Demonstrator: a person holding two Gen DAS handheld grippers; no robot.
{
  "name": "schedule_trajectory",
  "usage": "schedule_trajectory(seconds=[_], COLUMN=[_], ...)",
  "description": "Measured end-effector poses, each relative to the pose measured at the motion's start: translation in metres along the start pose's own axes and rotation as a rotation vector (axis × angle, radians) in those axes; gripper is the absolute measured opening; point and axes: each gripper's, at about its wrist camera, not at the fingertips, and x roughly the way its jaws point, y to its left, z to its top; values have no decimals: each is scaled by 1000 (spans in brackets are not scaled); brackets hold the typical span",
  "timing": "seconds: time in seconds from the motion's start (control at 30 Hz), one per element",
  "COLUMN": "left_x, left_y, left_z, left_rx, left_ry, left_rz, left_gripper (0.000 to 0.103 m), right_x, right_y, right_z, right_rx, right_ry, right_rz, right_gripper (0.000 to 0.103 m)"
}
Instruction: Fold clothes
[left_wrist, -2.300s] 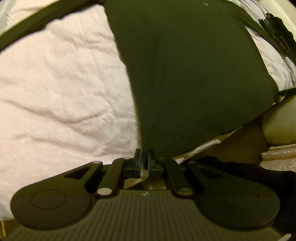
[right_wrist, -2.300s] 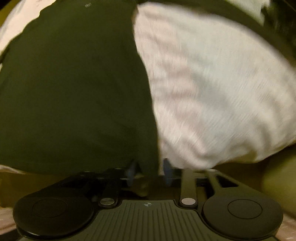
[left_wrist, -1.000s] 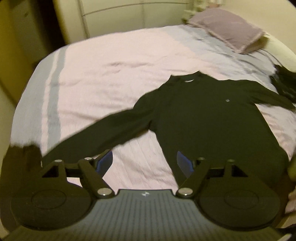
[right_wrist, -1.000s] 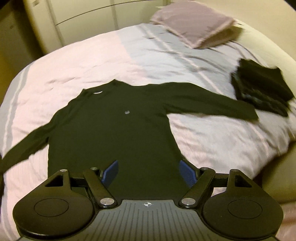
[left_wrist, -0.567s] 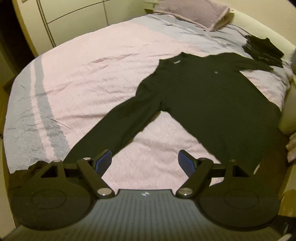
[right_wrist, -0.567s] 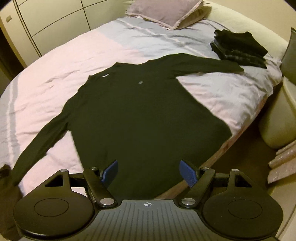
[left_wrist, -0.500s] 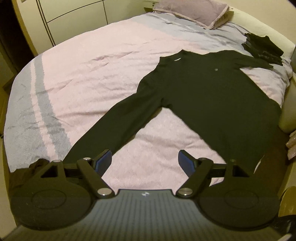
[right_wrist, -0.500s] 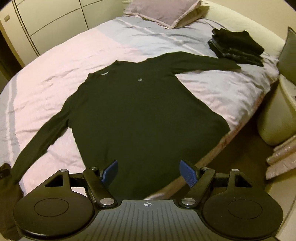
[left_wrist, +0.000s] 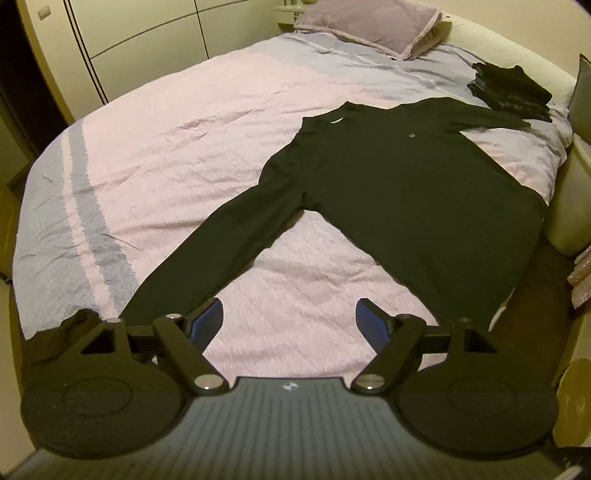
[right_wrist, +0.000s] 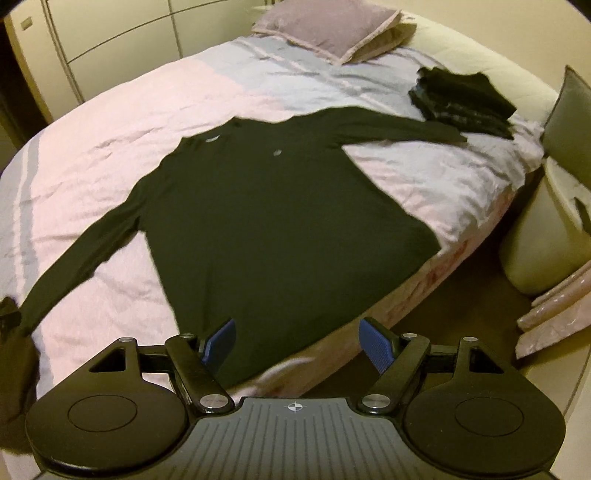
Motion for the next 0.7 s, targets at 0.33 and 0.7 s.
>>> schedule_trajectory(seconds=[0.33,0.7], left_x=[-29,-24], left_y=[9,71], left_z=[-46,-88], left_rx=[-59,-147], left_ry=[43,102], left_rz=[91,187], left_gripper=[76,76], right_x=[1,38], right_y=[1,91], right_z=[-23,-18], right_rx=[-65,-291], right_ry=[12,-15], right_rz=[57,223], right_gripper=[77,77])
